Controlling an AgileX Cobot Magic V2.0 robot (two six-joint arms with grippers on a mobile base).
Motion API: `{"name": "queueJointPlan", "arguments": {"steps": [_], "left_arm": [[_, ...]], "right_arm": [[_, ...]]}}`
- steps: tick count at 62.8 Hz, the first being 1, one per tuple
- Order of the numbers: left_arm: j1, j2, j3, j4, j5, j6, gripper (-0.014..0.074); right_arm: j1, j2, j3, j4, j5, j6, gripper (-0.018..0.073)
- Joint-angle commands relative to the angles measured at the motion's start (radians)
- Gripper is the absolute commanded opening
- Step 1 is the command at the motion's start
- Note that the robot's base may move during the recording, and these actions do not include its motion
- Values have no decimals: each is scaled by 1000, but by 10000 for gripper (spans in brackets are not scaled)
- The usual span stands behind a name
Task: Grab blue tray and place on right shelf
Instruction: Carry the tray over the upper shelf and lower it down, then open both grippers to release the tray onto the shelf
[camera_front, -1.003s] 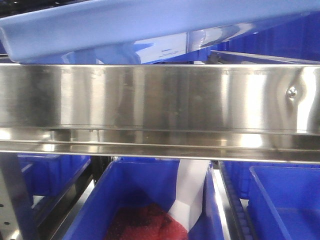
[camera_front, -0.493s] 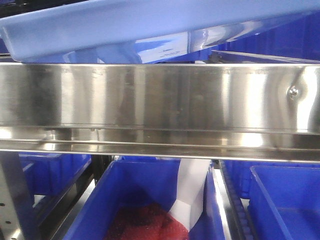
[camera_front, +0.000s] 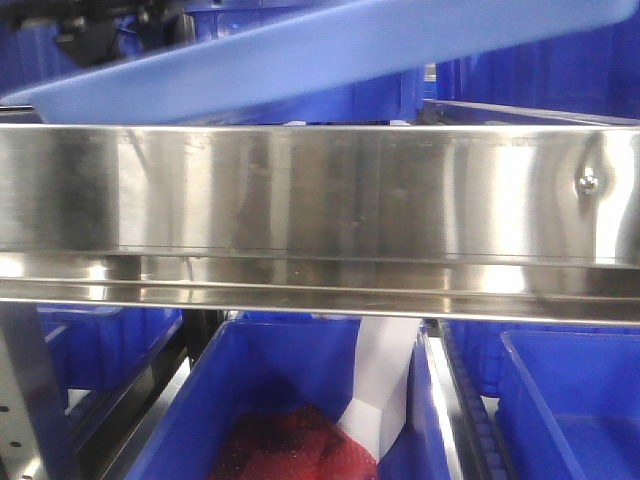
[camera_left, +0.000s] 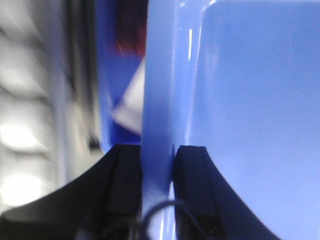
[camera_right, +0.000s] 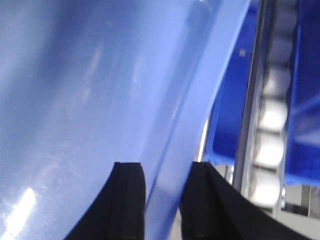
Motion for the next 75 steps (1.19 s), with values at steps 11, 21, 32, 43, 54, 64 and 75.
{"name": "queueJointPlan", "arguments": {"steps": [11, 21, 32, 43, 54, 64, 75], "left_arm": [[12, -55, -137, 118, 85, 10, -48], [66, -49, -137, 130, 78, 10, -48], [134, -42, -137, 115, 53, 10, -48], [168, -13, -137, 32, 70, 49, -1], [168, 6, -134, 12, 82, 84, 257], [168, 4, -143, 12, 84, 90, 508], [156, -39, -143, 9, 84, 94, 539]], "right_arm": [[4, 122, -176, 20, -86, -45, 55], [4, 239, -231, 20, -124, -45, 55], [-2, 341, -275, 20, -157, -45, 55], [-21, 396, -303, 20, -134, -45, 154], [-40, 394, -308, 20, -131, -45, 587], [-44, 387, -316, 19, -111, -45, 623], [-44, 337, -316, 20, -100, -45, 623]]}}
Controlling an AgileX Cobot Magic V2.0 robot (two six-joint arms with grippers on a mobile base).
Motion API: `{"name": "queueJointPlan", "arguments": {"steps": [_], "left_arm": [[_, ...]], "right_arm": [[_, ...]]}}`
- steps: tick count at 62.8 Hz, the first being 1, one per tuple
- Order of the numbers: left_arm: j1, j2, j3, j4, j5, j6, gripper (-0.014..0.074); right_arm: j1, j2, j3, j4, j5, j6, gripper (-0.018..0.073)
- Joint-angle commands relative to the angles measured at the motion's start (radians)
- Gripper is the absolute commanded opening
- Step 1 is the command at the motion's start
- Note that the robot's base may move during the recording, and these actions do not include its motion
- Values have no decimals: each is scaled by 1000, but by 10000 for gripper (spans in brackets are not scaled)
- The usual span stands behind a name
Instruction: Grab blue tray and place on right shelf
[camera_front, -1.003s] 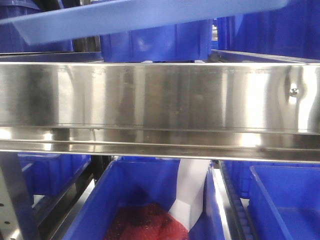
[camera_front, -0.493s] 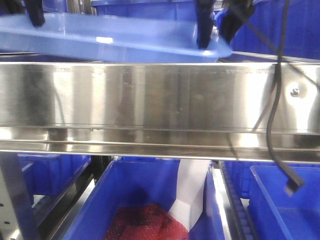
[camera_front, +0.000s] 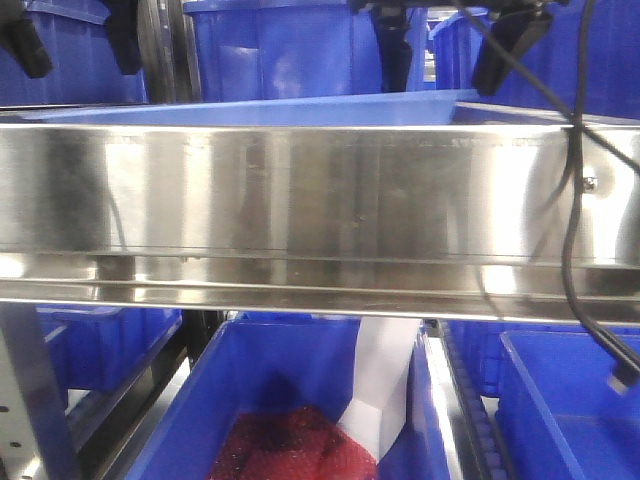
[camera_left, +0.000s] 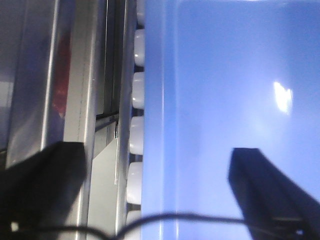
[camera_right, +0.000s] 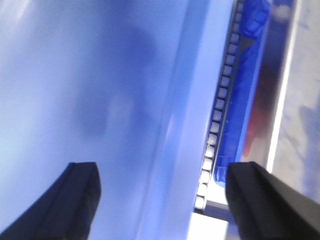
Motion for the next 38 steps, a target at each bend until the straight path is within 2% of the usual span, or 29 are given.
{"name": "queueJointPlan", "arguments": {"steps": [1, 9, 15, 19, 29, 35, 38], "left_arm": [[-14, -99, -38, -5, 85, 13, 539], [-33, -177, -26, -7, 85, 23, 538], [-57, -247, 7, -7, 85, 23, 531], [-78, -313, 49, 1, 85, 23, 494], [-120, -479, 218, 21, 50, 23, 358], [-139, -611, 352, 16, -10, 23, 251], [-147, -666, 406, 7, -34, 23, 210]], "right_arm": [[-5, -103, -36, -22, -26, -10, 623], [-5, -184, -27, -22, -26, -16, 615], [3, -255, -3, -23, -32, -44, 549], [12, -307, 26, -22, -33, -60, 477], [38, -459, 161, -23, -53, -87, 219], [53, -585, 283, -22, -120, -90, 90], [56, -647, 343, -22, -158, -90, 57]]}}
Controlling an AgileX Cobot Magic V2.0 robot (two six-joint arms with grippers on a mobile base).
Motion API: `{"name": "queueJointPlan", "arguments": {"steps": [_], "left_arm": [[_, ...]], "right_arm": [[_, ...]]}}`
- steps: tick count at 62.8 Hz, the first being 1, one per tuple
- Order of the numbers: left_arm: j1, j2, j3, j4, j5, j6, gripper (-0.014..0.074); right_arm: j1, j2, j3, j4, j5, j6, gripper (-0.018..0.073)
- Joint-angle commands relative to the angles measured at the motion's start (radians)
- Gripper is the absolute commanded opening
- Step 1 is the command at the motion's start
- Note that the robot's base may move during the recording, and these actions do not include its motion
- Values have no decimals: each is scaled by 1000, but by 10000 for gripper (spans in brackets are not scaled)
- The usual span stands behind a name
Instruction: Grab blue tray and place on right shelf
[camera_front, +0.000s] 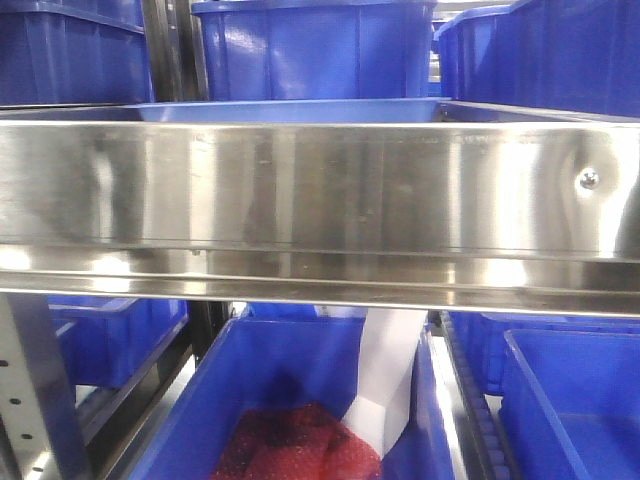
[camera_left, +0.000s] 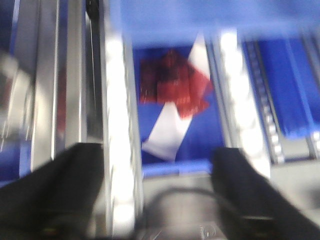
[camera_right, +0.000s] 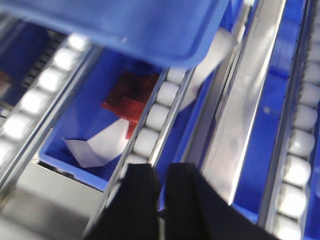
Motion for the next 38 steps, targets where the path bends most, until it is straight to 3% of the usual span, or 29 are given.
{"name": "queueJointPlan", "arguments": {"steps": [1, 17, 38], "left_arm": [[-23, -149, 81, -6, -48, 1, 190], [-54, -534, 434, -34, -238, 1, -50], [-54, -988, 876, -34, -543, 3, -48]], "right_arm": [[4, -145, 75, -20, -129, -17, 59], [6, -512, 444, -20, -338, -36, 59], [8, -946, 920, -40, -668, -125, 59]]}}
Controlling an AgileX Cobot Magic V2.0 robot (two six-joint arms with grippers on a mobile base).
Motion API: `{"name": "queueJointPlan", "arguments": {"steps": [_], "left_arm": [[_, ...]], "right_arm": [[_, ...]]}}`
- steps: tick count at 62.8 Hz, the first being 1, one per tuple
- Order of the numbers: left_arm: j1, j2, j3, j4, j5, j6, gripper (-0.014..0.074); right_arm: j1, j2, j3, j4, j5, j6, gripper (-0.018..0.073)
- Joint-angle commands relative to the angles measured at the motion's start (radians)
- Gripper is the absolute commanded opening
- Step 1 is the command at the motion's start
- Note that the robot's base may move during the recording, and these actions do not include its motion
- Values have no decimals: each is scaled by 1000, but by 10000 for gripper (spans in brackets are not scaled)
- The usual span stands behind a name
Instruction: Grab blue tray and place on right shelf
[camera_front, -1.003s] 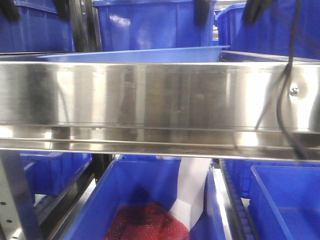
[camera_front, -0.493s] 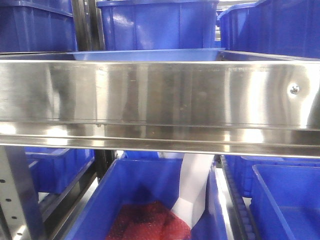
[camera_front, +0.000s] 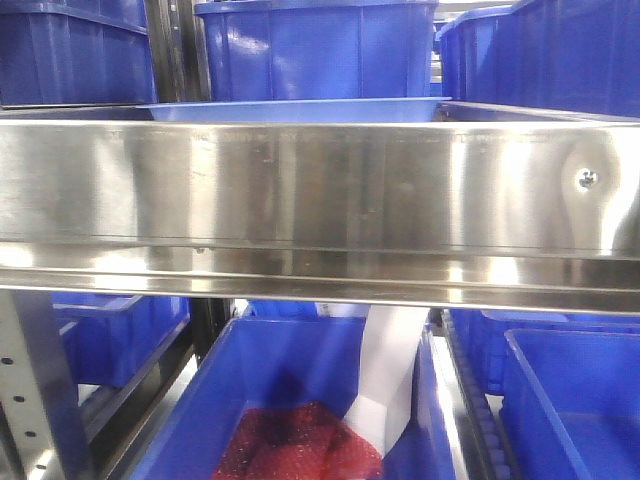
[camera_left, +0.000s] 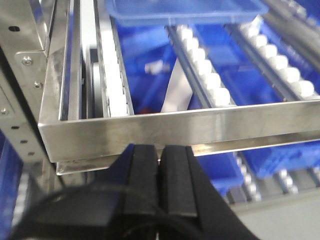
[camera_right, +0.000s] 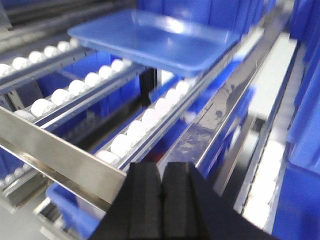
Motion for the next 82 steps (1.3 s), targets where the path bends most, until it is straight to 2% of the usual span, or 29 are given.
{"name": "queueJointPlan", "arguments": {"steps": [1, 12, 49, 55, 65, 68, 75, 82], "left_arm": [[-8, -79, 53, -8, -169, 3, -48], [-8, -205, 192, 20, -354, 9, -48], [2, -225, 233, 0, -347, 9, -48], [76, -256, 260, -5, -357, 9, -48], [254, -351, 402, -37, -435, 42, -48], [315, -386, 475, -57, -486, 44, -48], [412, -457, 634, -96, -629, 61, -48], [449, -500, 799, -96, -810, 61, -48]], "right_arm": [[2, -77, 70, -35, -173, -18, 59], [2, -186, 204, -53, -286, -18, 59], [2, -185, 219, -53, -292, -18, 59], [2, -185, 219, -53, -292, -18, 59], [2, -184, 219, -53, -292, -18, 59], [2, -184, 219, -53, -292, -18, 59], [2, -184, 219, -53, -292, -18, 59], [2, -184, 219, -53, -292, -18, 59]]}}
